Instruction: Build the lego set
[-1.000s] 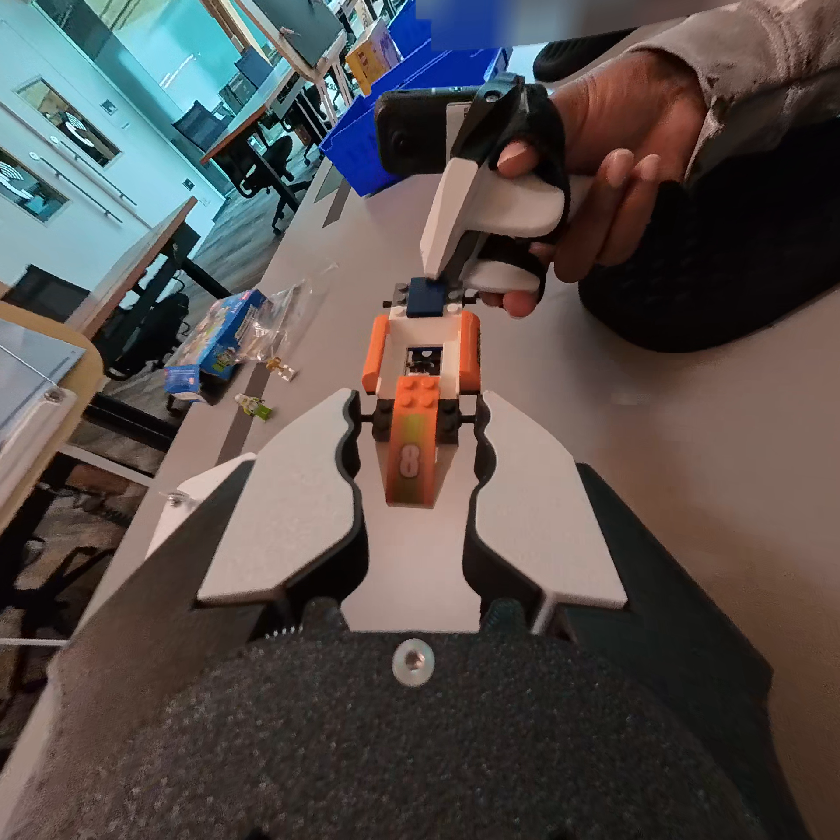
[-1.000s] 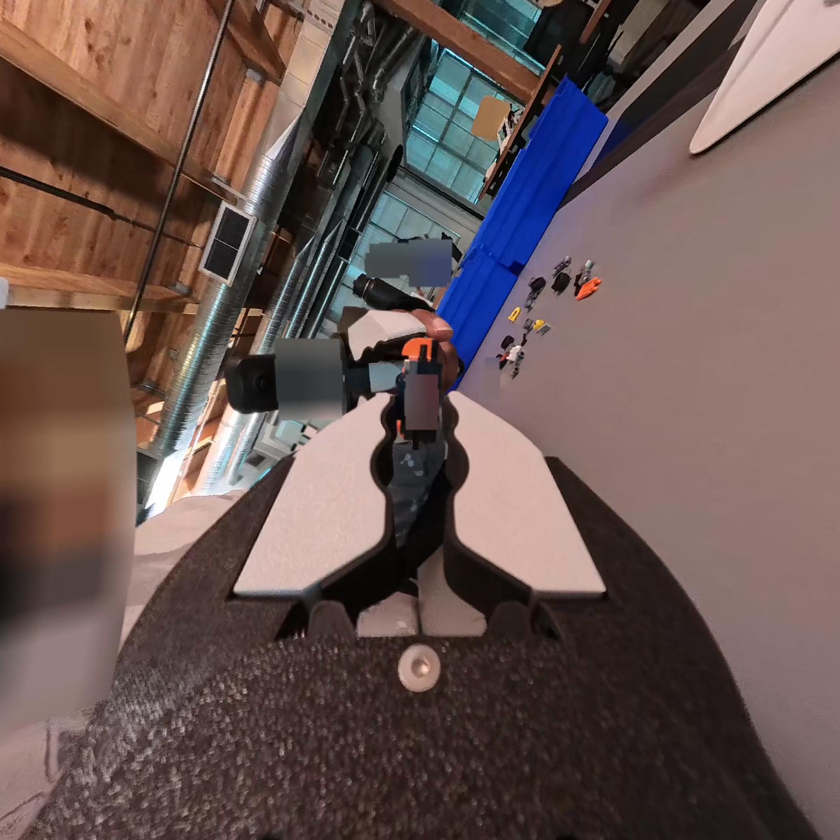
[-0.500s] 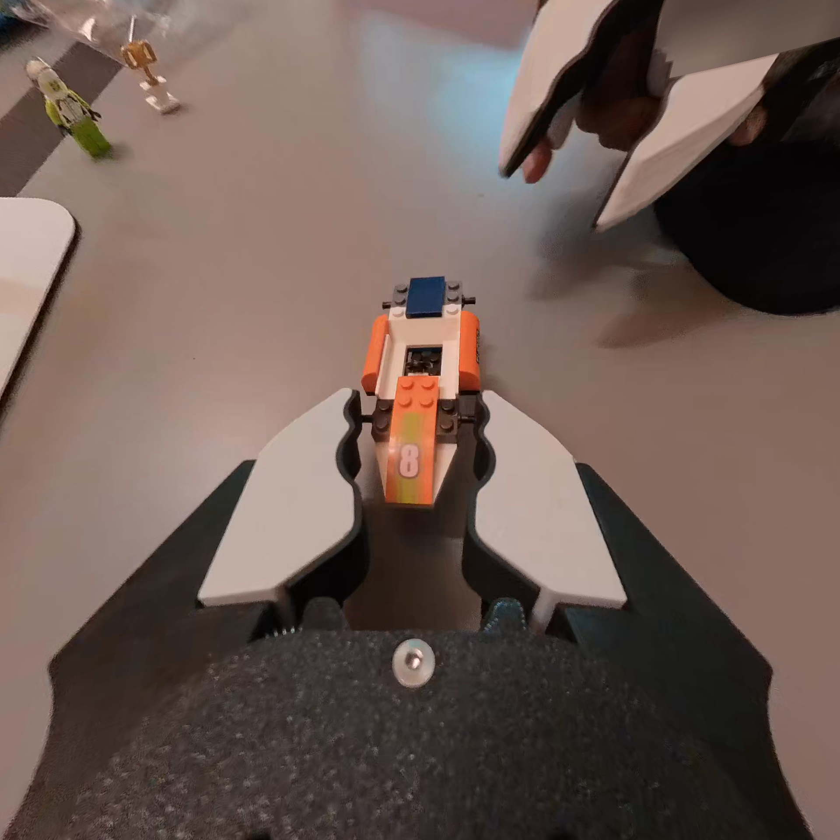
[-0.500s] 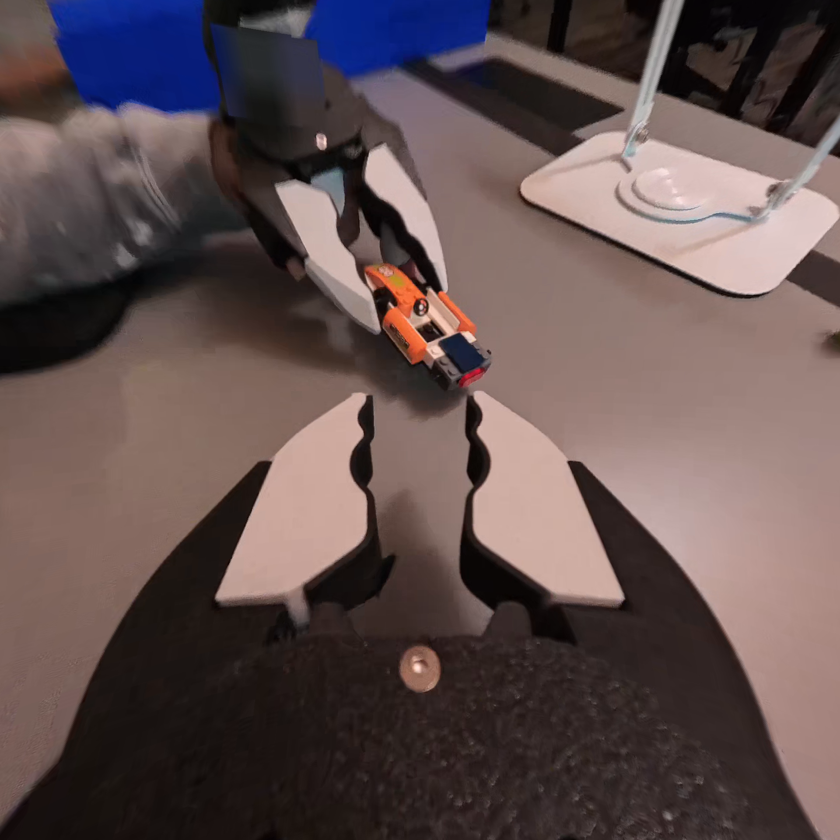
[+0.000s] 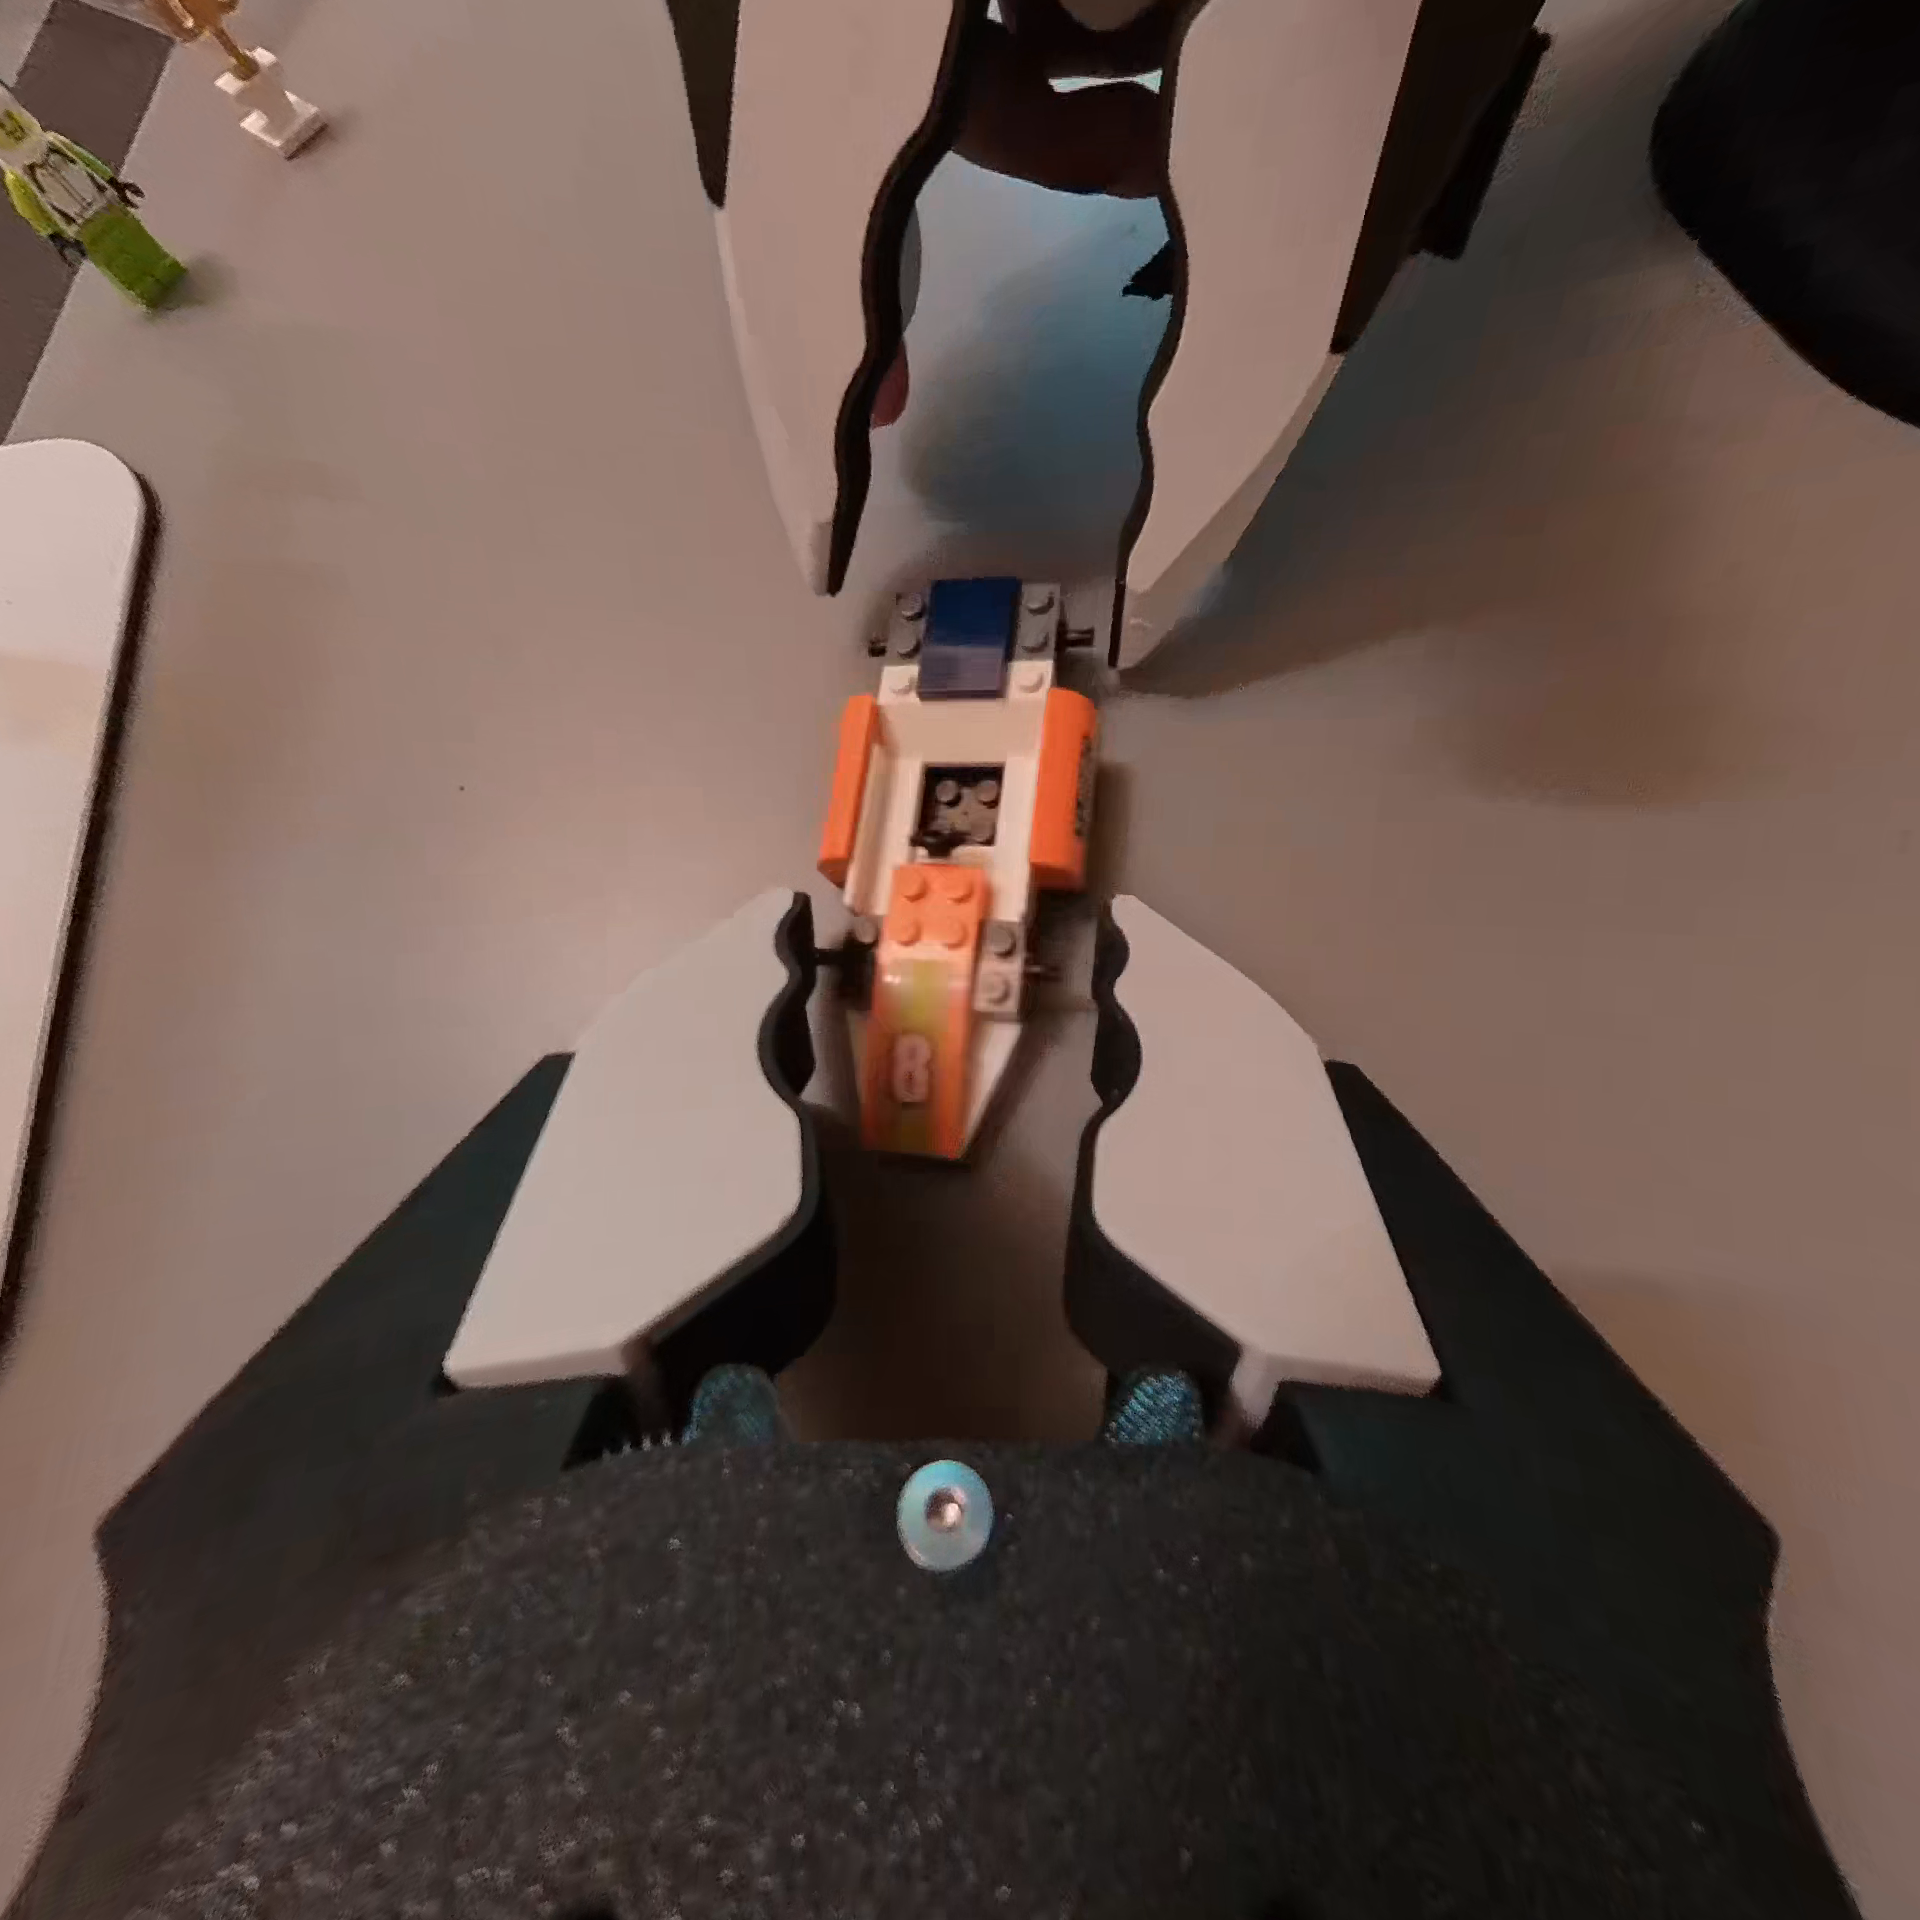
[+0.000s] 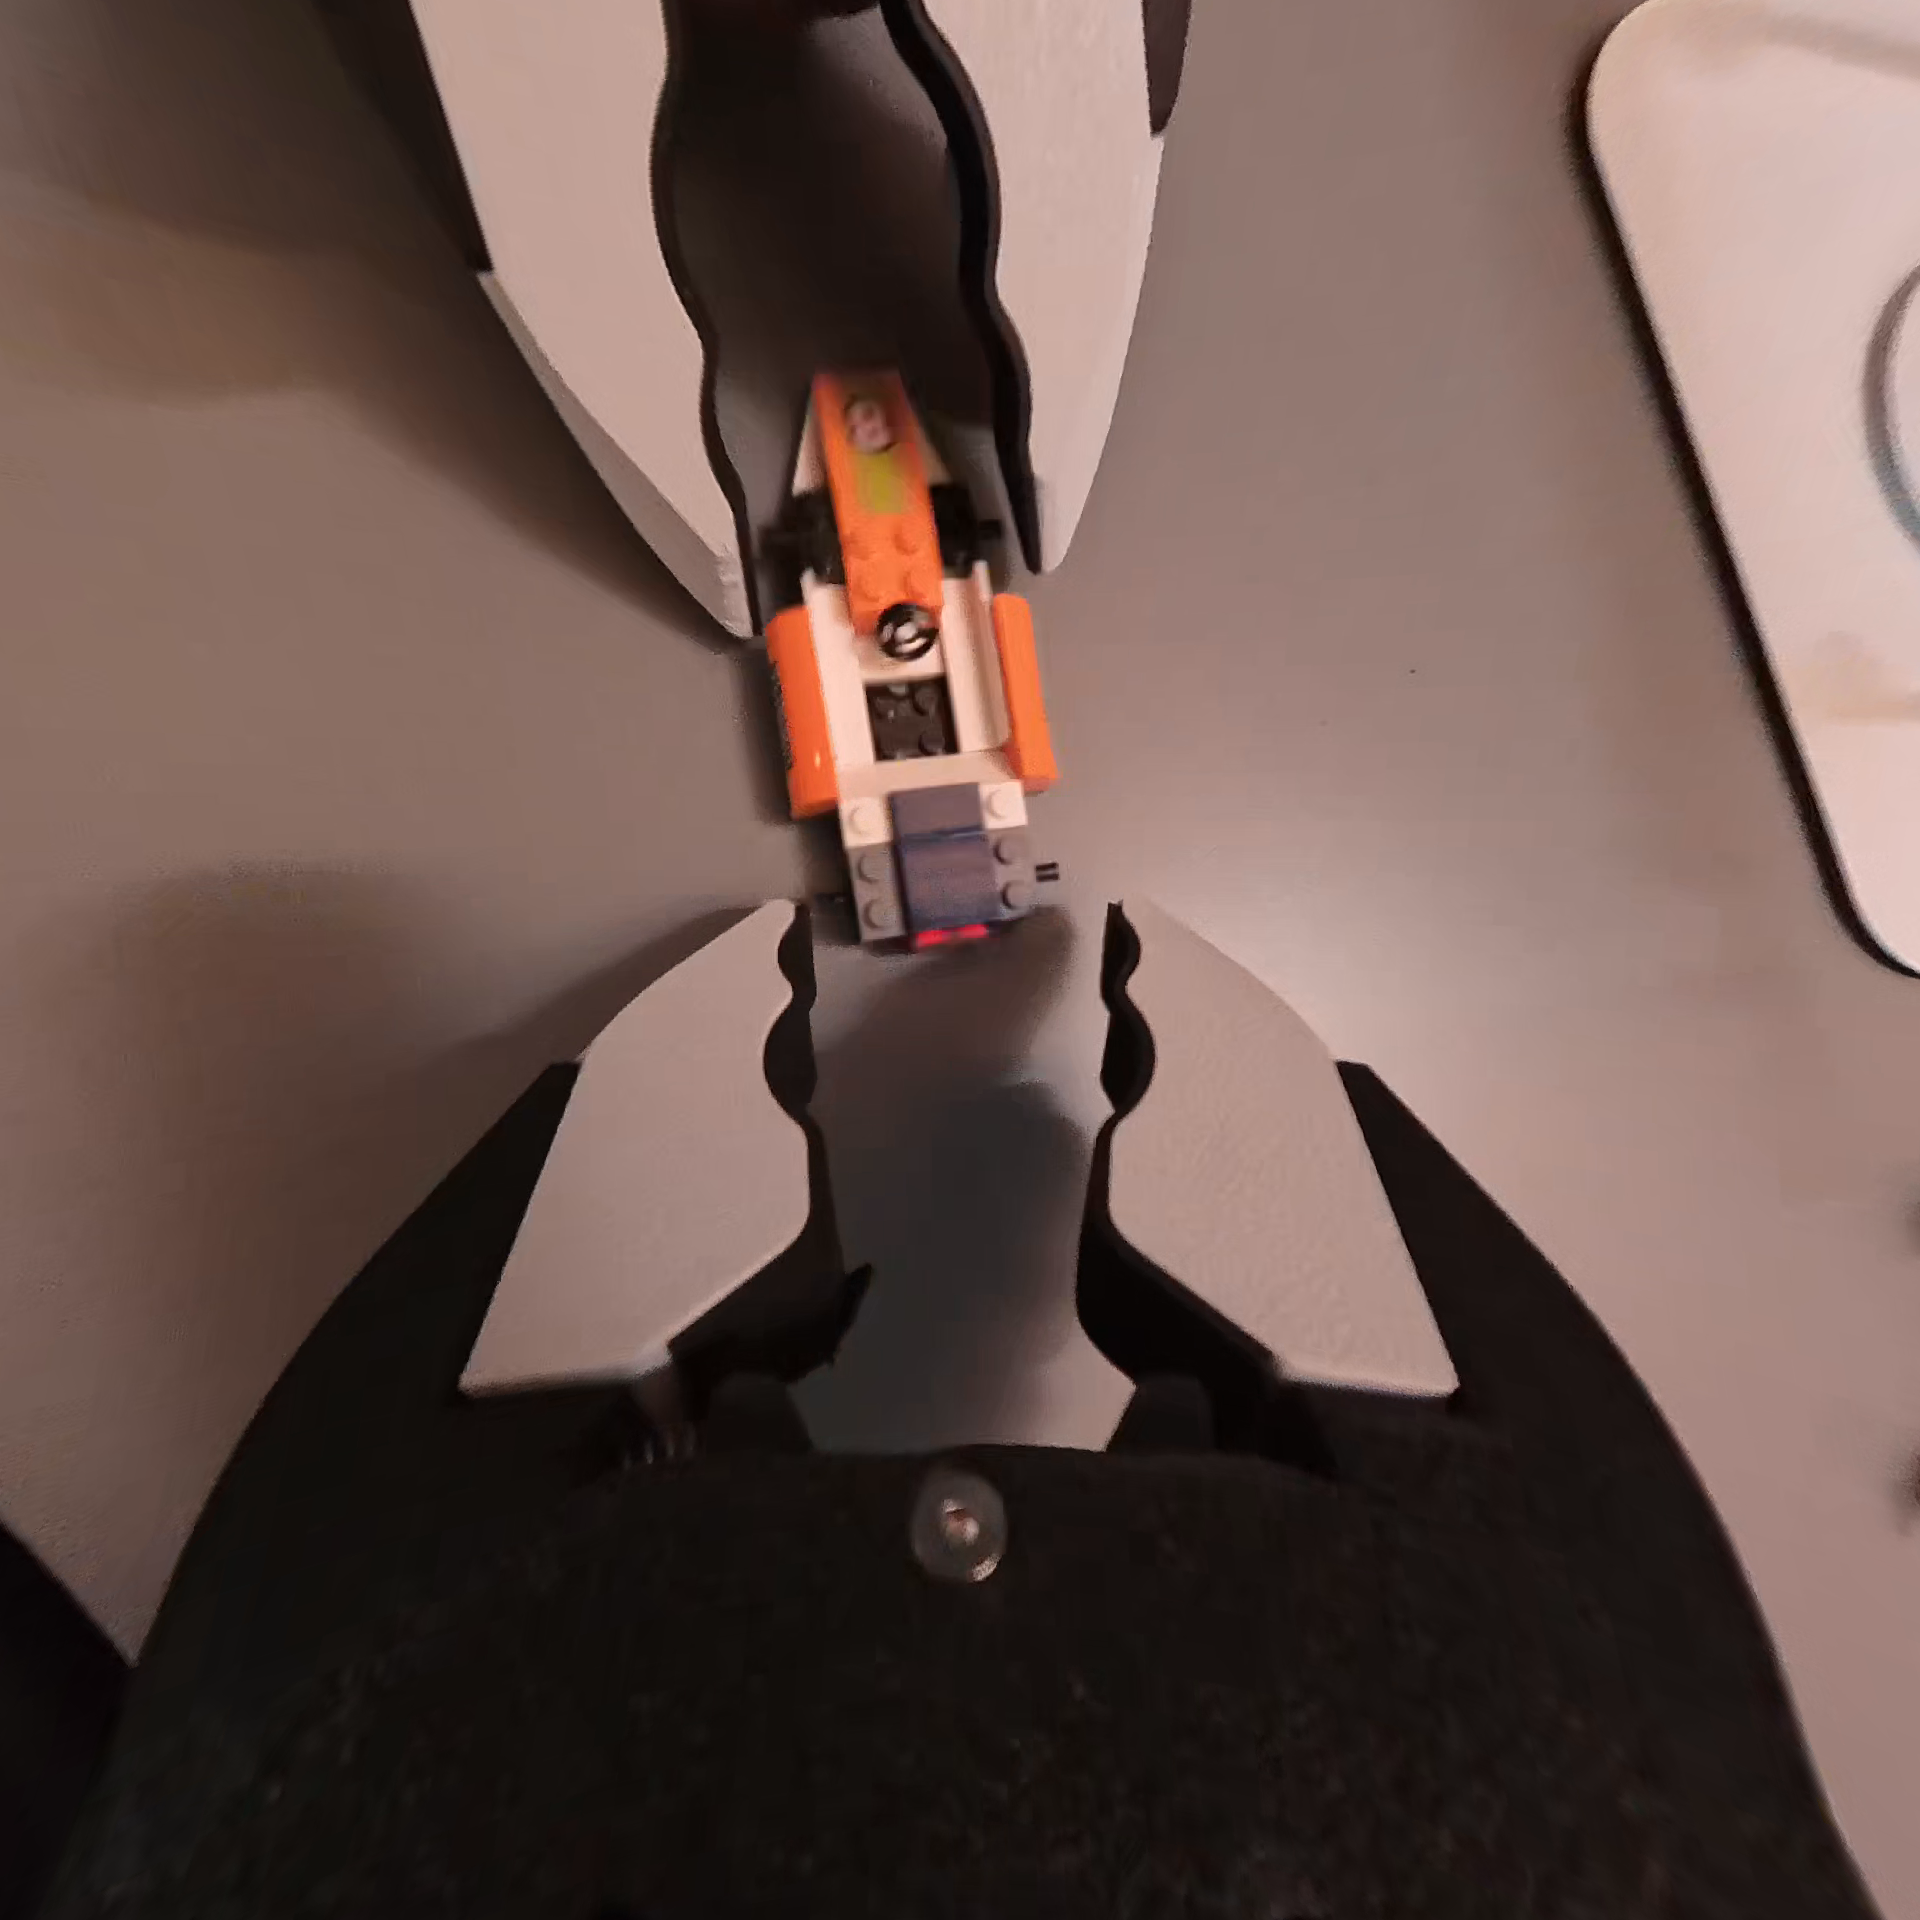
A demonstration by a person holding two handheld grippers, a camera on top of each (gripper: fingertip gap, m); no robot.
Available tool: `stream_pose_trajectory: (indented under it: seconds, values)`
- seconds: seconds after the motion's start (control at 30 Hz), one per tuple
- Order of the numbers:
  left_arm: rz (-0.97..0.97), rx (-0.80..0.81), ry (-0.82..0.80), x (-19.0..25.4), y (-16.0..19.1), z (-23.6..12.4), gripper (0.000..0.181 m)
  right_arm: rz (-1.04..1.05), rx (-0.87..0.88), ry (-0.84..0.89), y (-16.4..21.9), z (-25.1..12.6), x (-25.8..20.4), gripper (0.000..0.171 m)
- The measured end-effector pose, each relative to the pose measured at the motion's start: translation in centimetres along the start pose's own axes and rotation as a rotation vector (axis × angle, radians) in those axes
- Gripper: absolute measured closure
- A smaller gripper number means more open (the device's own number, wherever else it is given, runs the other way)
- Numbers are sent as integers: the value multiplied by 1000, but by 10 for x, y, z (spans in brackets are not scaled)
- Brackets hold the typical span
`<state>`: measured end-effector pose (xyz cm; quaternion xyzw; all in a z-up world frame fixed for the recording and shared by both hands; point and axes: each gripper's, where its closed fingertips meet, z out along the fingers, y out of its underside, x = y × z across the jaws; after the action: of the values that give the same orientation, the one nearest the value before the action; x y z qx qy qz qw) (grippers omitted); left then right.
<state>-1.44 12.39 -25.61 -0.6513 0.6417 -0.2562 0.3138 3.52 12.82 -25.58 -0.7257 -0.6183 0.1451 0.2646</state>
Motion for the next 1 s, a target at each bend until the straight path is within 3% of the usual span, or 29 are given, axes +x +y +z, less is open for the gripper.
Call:
stream_pose_trajectory:
  seconds: [0.13, 0.27, 0.47, 1.0]
  values:
    - [-16, 4, 9, 0, 3, -5, 129, -6, -28, -39, -3, 7, -4, 113]
    - [7, -21, -28, -4, 6, -11, 133, -18, -1, -21, -4, 7, -4, 126]
    - [-6, -37, -61, -7, 10, -6, 145, -5, -4, 13, 6, 1, 1, 126]
    - [-4, -15, -141, -16, 8, -17, 153, 57, 77, 97, 14, -12, 13, 127]
